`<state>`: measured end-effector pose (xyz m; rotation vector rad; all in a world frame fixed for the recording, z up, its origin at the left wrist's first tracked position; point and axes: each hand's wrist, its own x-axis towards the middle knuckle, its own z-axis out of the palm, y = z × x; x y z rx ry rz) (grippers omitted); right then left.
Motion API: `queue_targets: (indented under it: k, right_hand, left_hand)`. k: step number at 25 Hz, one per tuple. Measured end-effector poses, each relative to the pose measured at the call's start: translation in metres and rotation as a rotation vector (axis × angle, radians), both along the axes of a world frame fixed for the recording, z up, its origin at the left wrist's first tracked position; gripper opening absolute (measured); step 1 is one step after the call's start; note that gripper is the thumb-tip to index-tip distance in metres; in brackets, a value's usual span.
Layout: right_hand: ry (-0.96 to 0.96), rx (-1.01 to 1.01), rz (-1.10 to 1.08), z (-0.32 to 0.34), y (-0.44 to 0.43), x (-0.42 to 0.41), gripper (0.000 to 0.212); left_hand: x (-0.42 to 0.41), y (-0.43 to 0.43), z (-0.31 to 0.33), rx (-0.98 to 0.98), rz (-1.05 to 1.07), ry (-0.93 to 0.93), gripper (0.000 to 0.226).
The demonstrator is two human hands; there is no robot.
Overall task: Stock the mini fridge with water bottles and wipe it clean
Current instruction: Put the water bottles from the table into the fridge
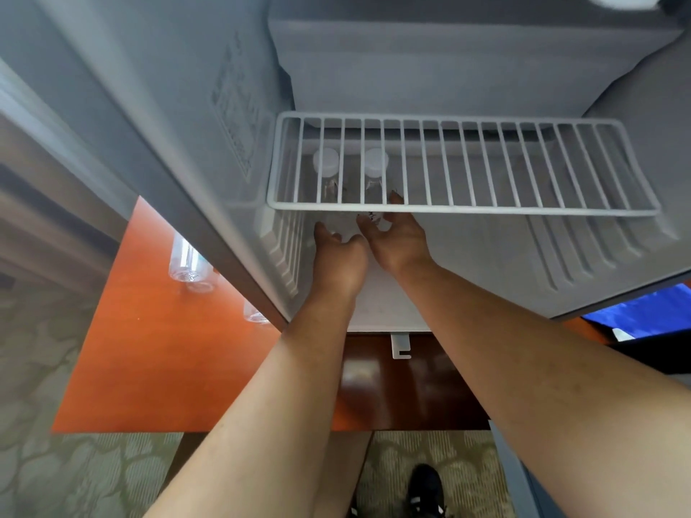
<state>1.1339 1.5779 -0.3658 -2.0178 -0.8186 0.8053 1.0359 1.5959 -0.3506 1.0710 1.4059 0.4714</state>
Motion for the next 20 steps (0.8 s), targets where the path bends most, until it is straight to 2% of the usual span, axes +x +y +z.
queue_targets:
  k: [7, 11, 13, 15, 18, 20]
  right_hand:
    - [-0.003, -0.042, 0.058, -0.008, 0.008, 0.005, 0.076]
    - [0.000, -0.058, -0.010, -0.007, -0.004, -0.001, 0.083]
    - [0.016, -0.056, -0.075, -0.005, -0.019, -0.008, 0.080]
    - [0.074, -0.032, -0.142, 0.001, -0.045, -0.023, 0.066]
    - [0.144, -0.009, -0.194, 0.014, -0.090, -0.052, 0.030]
    - [0.212, 0.005, -0.204, 0.030, -0.118, -0.073, 0.016]
  left_hand:
    - [-0.009, -0.003, 0.001, 0.021, 0.009, 0.063, 0.074]
    - [-0.017, -0.013, 0.003, 0.000, 0.002, 0.068, 0.074]
    - [-0.025, -0.024, 0.005, -0.002, -0.016, 0.064, 0.070]
    - [-0.036, -0.039, 0.007, 0.002, -0.028, 0.041, 0.064]
    - [-0.064, -0.071, 0.015, -0.020, -0.024, -0.034, 0.049]
    - [-0.089, -0.096, 0.020, -0.010, -0.027, -0.031, 0.039]
